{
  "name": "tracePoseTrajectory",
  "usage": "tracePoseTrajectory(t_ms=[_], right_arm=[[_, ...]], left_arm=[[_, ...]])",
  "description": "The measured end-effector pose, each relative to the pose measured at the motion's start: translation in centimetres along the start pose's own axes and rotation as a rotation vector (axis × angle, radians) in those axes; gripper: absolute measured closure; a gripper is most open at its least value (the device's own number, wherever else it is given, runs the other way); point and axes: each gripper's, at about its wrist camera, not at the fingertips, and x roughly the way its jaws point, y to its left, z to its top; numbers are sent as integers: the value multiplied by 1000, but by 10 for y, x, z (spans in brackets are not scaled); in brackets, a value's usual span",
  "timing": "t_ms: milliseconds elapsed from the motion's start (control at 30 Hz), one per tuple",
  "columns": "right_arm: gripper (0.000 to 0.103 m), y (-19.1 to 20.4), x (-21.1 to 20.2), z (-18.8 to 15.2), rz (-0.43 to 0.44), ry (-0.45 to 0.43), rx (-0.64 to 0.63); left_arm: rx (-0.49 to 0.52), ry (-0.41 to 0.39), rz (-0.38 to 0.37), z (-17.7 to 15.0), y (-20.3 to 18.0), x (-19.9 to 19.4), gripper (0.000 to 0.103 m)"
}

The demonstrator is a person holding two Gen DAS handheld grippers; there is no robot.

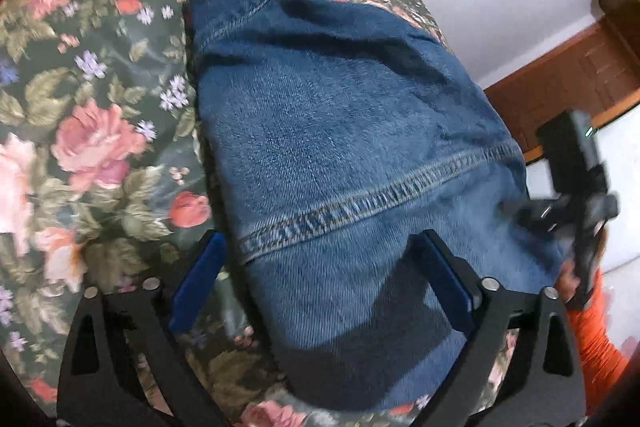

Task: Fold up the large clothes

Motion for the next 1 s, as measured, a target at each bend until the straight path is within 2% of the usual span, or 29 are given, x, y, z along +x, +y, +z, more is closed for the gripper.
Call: tracePoseTrajectory(t_ms=[33, 133, 200, 300, 400, 433, 467, 500, 567, 700, 867, 1000], right_arm=[[0, -3, 12, 0, -9, 30, 2], [0, -11, 21, 3, 46, 20, 23], [0, -10, 24, 7, 44, 23, 21], [0, -5, 30, 9, 9, 10, 13], [1, -1, 34, 14, -3, -5, 11], [4, 0, 34, 13, 0, -14, 14], [15, 2, 33, 14, 13, -16, 11], [22, 2, 31, 12, 22, -18, 20], [30, 7, 28, 11, 21, -28, 27], [38, 36, 14, -1, -29, -61, -28], [40, 66, -10, -11, 19, -101, -38], [40, 110, -35, -15, 42, -160, -84]], left_arm=[[-9, 7, -11, 2, 1, 6, 4], [-41, 23, -46, 8, 6, 21, 0], [-75, 41, -67, 15, 10, 33, 0], [-85, 49, -62, 22, 10, 40, 1], [-69, 12, -15, 25, 2, 32, 15], [-55, 1, 5, 26, -2, 28, 20], [-48, -7, 21, 26, -4, 23, 23], [-40, -15, 33, 27, -8, 17, 27], [-22, -23, 42, 26, -15, 4, 32], [76, -66, 77, 23, -40, -33, 37], [150, -151, 97, 24, -59, -93, 39], [181, -230, 118, 22, -65, -149, 39]])
